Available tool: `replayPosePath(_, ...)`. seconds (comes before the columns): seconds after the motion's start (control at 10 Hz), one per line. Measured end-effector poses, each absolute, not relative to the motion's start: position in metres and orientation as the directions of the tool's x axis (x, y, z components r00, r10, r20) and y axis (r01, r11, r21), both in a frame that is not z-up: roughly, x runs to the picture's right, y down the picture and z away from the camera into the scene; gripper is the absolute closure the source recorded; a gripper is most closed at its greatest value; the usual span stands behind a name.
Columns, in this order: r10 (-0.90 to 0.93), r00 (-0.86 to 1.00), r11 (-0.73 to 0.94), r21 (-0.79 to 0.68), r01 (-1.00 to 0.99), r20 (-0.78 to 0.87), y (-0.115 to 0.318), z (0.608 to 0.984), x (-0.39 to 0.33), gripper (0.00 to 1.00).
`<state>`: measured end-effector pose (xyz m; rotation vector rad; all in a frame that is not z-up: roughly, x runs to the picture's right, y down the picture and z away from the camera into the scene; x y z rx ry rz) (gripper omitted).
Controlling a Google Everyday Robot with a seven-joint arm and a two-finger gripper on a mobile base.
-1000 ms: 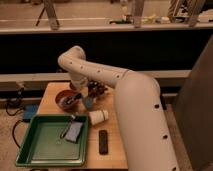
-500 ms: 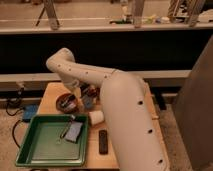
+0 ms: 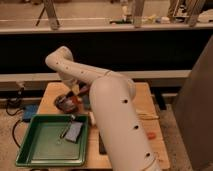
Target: Wipe red bowl with brush
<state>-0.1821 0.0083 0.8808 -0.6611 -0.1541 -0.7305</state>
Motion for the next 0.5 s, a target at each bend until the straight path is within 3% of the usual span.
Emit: replayPosePath(0.5, -0.51, 0.817, 0.615, -0.551, 0.565, 0.269, -0.002, 0.886, -0.138, 1.0)
